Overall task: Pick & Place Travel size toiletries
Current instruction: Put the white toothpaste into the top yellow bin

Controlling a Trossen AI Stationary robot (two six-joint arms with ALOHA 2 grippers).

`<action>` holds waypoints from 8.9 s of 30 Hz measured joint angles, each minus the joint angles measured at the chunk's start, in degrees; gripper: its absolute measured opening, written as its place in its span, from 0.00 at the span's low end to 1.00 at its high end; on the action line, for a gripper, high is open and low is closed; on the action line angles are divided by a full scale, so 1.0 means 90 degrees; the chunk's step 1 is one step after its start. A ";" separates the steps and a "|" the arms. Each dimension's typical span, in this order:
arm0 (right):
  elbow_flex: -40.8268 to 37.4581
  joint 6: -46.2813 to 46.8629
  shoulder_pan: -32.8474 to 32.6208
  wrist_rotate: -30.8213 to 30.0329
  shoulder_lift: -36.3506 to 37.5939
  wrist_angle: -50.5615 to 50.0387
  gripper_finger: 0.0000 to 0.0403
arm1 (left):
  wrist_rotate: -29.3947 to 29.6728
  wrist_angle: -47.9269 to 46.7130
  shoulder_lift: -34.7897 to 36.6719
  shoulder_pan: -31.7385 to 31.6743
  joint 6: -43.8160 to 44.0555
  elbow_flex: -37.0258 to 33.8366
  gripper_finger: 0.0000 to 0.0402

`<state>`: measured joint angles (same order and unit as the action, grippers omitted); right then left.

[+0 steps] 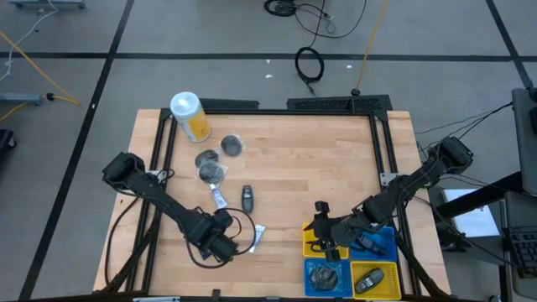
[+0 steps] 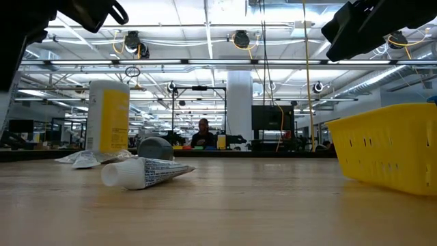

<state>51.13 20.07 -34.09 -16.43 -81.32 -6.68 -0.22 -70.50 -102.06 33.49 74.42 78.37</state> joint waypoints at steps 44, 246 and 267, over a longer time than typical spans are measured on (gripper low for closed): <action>-0.0002 -0.0708 0.0662 -0.0191 -0.0002 0.1179 0.45 | 0.2199 0.3922 0.0021 -0.1154 -0.6639 0.1542 0.00; 0.0000 0.1177 -0.0180 0.1144 0.0197 -0.1569 0.42 | 0.1405 0.2749 0.1753 -0.3285 0.2760 -0.3857 0.53; 0.0000 0.1168 -0.0182 0.1139 0.0197 -0.1569 0.42 | 0.1482 0.3112 0.1578 -0.3285 0.2549 -0.3854 0.53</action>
<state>51.13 30.59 -35.73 -6.17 -79.55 -20.80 13.13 -42.49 -87.86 3.92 97.37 43.68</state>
